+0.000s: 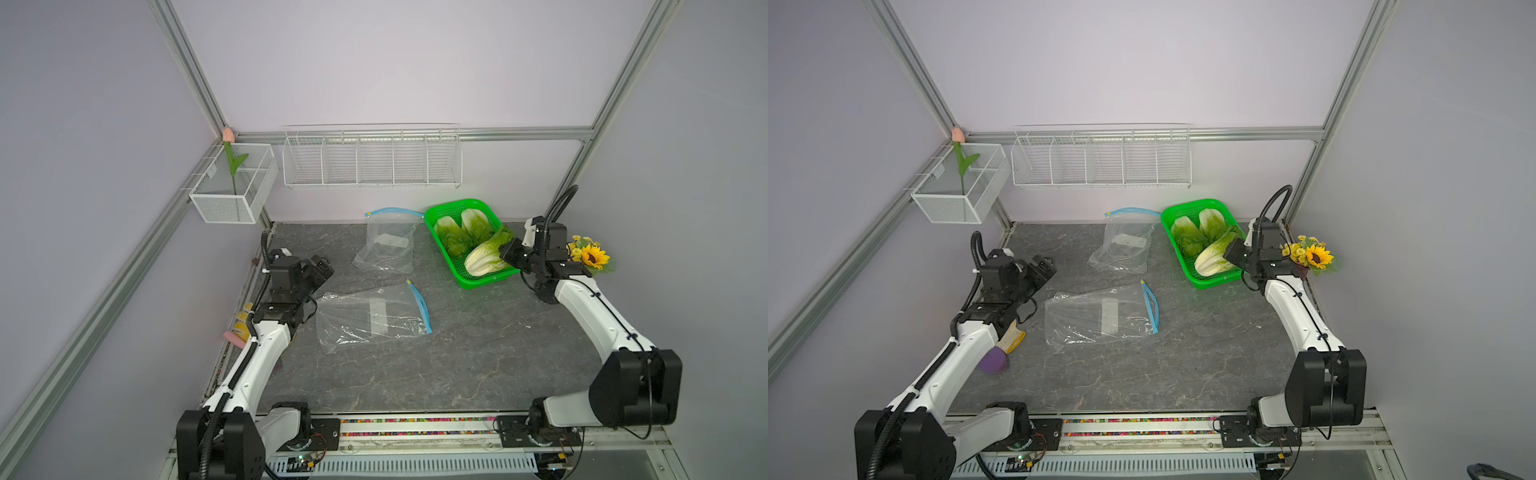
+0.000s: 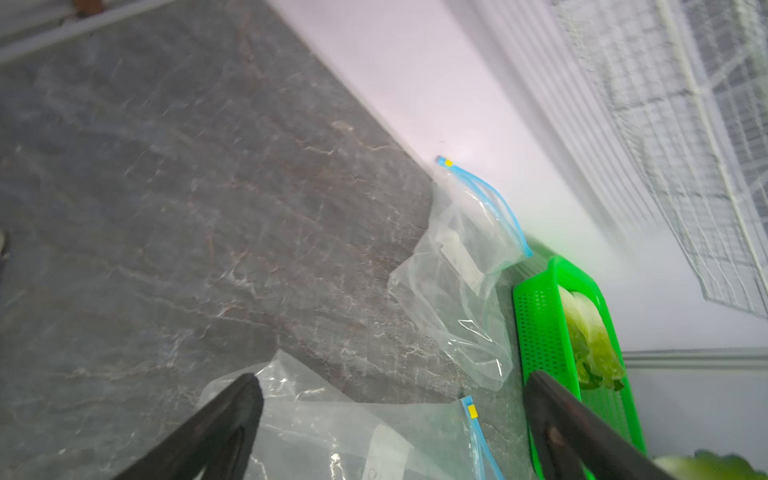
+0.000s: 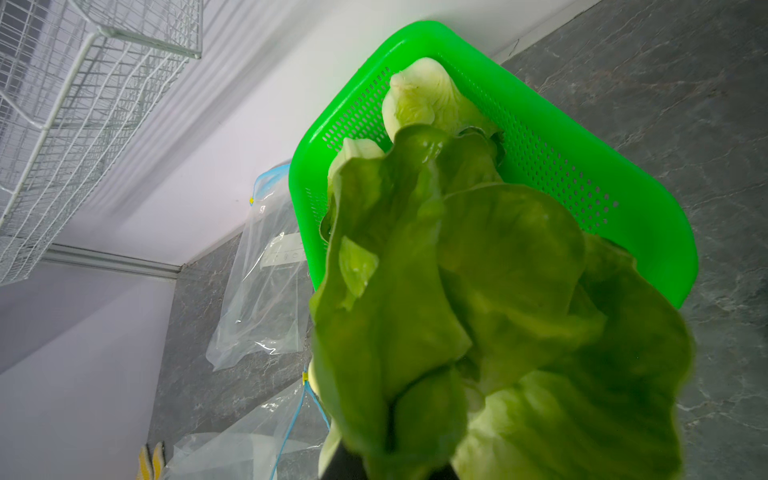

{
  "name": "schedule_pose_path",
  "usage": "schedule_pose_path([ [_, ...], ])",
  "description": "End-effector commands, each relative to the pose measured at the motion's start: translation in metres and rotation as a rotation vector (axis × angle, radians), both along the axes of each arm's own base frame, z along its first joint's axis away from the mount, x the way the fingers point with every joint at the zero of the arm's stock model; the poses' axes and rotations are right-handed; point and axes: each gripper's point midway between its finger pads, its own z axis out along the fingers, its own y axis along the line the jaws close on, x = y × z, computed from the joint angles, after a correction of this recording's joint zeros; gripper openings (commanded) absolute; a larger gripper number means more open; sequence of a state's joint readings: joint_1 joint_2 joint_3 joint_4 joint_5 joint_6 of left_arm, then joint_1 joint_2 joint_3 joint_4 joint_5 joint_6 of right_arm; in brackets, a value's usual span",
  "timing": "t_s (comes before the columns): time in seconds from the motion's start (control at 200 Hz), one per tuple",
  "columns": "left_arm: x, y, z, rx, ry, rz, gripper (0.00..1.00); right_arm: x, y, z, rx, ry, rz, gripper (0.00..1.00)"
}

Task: Open the zip-top bag and take out the chinese cabbages
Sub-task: Place the Chinese cabbage in the basket.

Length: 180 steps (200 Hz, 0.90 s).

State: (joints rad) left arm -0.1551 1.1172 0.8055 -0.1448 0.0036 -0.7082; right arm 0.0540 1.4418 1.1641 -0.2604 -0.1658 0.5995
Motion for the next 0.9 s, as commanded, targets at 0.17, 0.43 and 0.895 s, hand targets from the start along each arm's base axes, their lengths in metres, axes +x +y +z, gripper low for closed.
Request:
schedule_pose_path([
  [0.17, -0.011, -0.065, 0.065, 0.420, -0.316, -0.224, 0.99, 0.041, 0.001, -0.004, 0.088, 0.013, -0.079, 0.12],
  [0.43, -0.019, -0.080, 0.071, 0.458, -0.403, -0.302, 1.00, 0.064, 0.007, -0.045, 0.114, 0.123, -0.099, 0.16],
  [0.895, -0.021, -0.061, 0.061, 0.457, -0.363, -0.200, 1.00, 0.062, 0.000, -0.046, -0.007, 0.129, -0.074, 0.77],
])
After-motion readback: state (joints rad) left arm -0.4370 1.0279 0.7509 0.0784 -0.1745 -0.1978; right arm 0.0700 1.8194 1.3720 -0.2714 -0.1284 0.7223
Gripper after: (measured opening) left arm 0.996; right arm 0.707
